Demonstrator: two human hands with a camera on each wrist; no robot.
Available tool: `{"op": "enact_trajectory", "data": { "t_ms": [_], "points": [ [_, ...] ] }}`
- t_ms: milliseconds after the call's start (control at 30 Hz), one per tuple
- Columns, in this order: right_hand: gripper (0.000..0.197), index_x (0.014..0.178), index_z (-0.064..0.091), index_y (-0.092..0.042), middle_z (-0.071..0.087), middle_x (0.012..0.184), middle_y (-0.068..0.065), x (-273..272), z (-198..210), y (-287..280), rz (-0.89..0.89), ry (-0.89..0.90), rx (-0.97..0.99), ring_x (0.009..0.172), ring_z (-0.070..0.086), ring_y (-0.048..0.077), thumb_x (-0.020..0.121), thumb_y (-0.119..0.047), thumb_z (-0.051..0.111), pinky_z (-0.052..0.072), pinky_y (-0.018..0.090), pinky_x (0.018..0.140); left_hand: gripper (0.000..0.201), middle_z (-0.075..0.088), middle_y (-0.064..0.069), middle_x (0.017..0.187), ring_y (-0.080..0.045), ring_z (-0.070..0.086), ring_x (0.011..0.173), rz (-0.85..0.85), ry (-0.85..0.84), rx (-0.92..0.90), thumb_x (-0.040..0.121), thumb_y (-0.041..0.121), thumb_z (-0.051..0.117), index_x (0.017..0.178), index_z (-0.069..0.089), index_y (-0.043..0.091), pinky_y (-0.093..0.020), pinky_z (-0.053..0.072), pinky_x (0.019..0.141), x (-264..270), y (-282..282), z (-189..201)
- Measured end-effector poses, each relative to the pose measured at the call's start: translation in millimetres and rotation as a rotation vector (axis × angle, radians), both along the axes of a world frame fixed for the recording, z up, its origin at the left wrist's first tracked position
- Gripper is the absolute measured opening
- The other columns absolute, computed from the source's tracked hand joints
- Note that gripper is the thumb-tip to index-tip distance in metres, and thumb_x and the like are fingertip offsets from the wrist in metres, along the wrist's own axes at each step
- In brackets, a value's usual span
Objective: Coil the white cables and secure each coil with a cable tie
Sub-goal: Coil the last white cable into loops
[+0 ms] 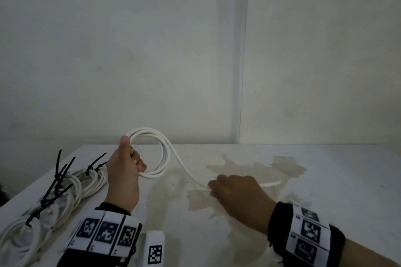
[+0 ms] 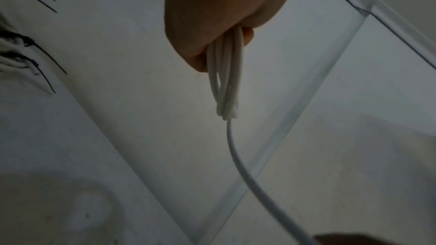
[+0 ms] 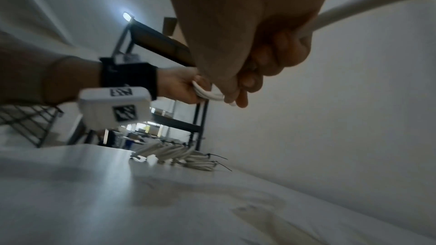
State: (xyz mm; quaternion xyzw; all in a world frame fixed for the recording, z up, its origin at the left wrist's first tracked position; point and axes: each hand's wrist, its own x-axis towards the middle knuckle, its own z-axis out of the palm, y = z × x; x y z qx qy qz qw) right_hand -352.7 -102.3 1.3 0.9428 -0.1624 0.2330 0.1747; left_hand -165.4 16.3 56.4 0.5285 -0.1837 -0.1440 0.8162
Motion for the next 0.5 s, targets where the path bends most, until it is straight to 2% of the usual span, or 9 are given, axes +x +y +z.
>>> {"op": "enact_trajectory", "data": {
  "t_ms": [133, 200, 300, 400, 500],
  "points": [
    [0.033, 0.065, 0.061, -0.027, 0.052, 0.053, -0.009, 1.7, 3.3, 32.0, 0.120, -0.023, -0.068, 0.035, 0.045, 0.007, 0.081, -0.033, 0.034, 0.012, 0.020, 0.041, 0.041, 0.030, 0.013, 0.035, -0.003, 0.028, 0.032, 0.023, -0.070, 0.100, 0.098, 0.034, 0.036, 0.062, 0.031, 0.017, -0.026, 0.026, 0.050, -12.6, -8.6, -4.2],
    [0.032, 0.064, 0.059, -0.027, 0.051, 0.054, -0.009, 3.9, 7.1, 42.4, 0.156, -0.013, -0.064, 0.037, 0.046, 0.007, 0.082, -0.033, 0.033, 0.007, 0.021, 0.041, 0.041, 0.032, 0.012, 0.038, -0.004, 0.029, 0.034, 0.011, -0.105, 0.143, 0.098, 0.035, 0.037, 0.061, 0.033, 0.016, -0.027, 0.027, 0.050, -22.9, -13.2, -8.1],
    [0.022, 0.066, 0.058, -0.027, 0.052, 0.057, -0.009, 6.9, 13.5, 46.3, 0.221, 0.010, -0.102, 0.039, 0.046, 0.008, 0.082, -0.036, 0.047, -0.004, 0.023, 0.045, 0.041, 0.030, 0.007, 0.046, -0.006, 0.028, 0.037, -0.049, -0.123, 0.193, 0.097, 0.036, 0.037, 0.061, 0.033, 0.016, -0.026, 0.026, 0.049, -38.0, -20.5, -12.5],
    [0.018, 0.065, 0.060, -0.026, 0.054, 0.059, -0.009, 9.8, 23.6, 43.5, 0.292, -0.043, -0.104, 0.040, 0.047, 0.009, 0.072, -0.037, 0.073, 0.006, 0.020, 0.040, 0.041, 0.030, 0.008, 0.043, -0.006, 0.029, 0.038, -0.165, -0.148, 0.245, 0.098, 0.037, 0.035, 0.062, 0.033, 0.016, -0.023, 0.027, 0.046, -51.3, -24.7, -13.6],
    [0.020, 0.068, 0.061, -0.023, 0.059, 0.064, -0.009, 11.5, 33.9, 36.7, 0.386, -0.094, -0.016, 0.044, 0.051, 0.011, 0.067, -0.029, 0.080, 0.022, 0.017, 0.037, 0.046, 0.036, 0.004, 0.049, -0.008, 0.034, 0.044, -0.322, -0.266, 0.327, 0.093, 0.048, 0.033, 0.063, 0.038, 0.013, -0.022, 0.031, 0.047, -62.6, -22.6, -19.8]
  ]
}}
